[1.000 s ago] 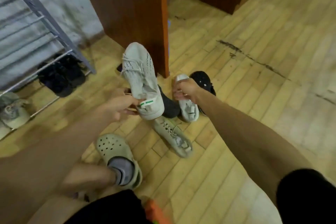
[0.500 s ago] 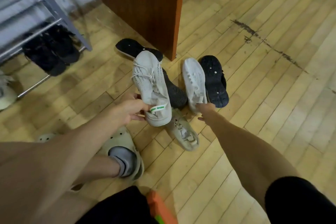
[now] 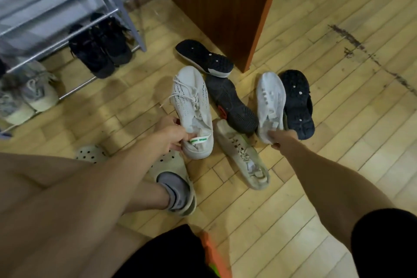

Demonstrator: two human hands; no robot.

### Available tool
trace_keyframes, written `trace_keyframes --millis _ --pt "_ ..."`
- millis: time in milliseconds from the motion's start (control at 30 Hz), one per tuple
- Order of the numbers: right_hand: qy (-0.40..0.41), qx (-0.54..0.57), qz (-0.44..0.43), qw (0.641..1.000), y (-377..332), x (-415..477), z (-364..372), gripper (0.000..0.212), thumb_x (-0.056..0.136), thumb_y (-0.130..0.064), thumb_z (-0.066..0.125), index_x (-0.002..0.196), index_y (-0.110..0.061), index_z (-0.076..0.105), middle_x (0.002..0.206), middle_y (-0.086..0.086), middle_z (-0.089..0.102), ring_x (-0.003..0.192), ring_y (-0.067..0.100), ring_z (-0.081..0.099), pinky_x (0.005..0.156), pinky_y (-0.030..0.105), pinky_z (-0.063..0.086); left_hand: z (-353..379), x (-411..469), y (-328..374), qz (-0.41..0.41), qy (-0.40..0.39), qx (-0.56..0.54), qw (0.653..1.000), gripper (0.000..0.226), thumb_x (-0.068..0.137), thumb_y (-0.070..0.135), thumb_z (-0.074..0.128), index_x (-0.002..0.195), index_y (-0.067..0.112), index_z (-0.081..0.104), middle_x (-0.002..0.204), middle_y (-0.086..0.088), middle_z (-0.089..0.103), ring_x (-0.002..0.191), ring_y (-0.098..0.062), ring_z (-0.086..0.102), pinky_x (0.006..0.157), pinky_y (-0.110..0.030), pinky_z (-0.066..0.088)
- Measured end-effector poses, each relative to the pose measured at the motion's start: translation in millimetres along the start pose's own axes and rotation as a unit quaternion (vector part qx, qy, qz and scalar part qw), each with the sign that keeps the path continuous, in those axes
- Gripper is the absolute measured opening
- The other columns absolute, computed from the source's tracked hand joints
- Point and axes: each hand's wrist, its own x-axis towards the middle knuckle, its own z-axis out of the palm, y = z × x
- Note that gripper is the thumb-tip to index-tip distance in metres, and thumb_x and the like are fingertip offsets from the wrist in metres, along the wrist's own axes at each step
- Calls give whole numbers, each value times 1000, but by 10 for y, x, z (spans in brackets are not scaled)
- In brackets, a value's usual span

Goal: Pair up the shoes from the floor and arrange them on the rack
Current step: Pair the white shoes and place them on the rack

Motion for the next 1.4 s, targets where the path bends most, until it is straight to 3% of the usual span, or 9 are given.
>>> trace_keyframes --millis 100,233,433,500,600,767,1167,1333,1400 --pt "9 14 14 1000 41 -121 -41 46 87 -15 69 127 1 52 92 13 57 72 22 57 50 28 48 106 -12 -20 20 -9 5 1000 50 73 -1 77 116 7 54 100 -11 65 89 -29 64 74 -41 56" --pt "-45 21 31 998 210 -253 -104 36 92 -13 62 125 0 54 104 10 57 84 23 57 67 34 50 250 -82 -20 21 -26 11 999 58 74 -1 77 125 6 51 110 -14 65 100 -32 64 85 -47 55" --pt "-161 -238 17 958 433 -499 111 49 78 -30 74 115 -1 62 110 12 66 89 24 60 72 31 48 223 -108 -67 23 -29 9 999 49 74 -1 76 116 9 52 107 -13 65 94 -29 62 84 -46 54" --pt "-149 -302 -21 941 471 -537 195 42 78 -22 71 111 2 65 105 12 69 77 19 60 67 30 51 166 -104 -95 18 -23 7 1000 42 73 1 78 104 12 52 111 -15 66 97 -30 63 81 -44 55" --pt "-163 -307 -25 937 460 -611 273 36 85 -22 63 111 3 61 95 11 60 81 22 58 74 33 53 99 -106 -133 13 -19 -4 1000 44 74 4 78 111 10 53 108 -16 67 96 -31 64 77 -42 54" --pt "-97 -341 -135 925 119 -623 401 8 86 -15 59 84 -8 56 84 6 52 76 18 51 65 28 42 55 -58 -206 10 -15 -31 999 33 78 2 74 100 11 53 100 -13 64 90 -27 61 76 -39 51" --pt "-43 -296 -252 920 -1079 -414 898 29 93 -24 55 110 -3 65 110 13 67 102 29 63 87 38 54 -267 379 92 23 11 -78 997 48 76 0 75 119 4 55 95 -10 66 89 -27 63 77 -41 53" --pt "-73 -229 -229 943 -1620 -238 1273 41 94 -30 54 130 -11 51 122 10 60 109 28 61 90 36 53 -457 752 219 38 19 -113 993 27 75 1 76 88 12 55 96 -10 66 81 -25 65 72 -41 55" --pt "-81 -163 -195 964 -1747 -101 1423 49 94 -28 57 137 -10 42 130 10 55 106 28 61 86 40 57 -571 897 217 59 46 -106 992 35 70 5 81 95 13 58 105 -11 69 91 -29 67 74 -42 57"
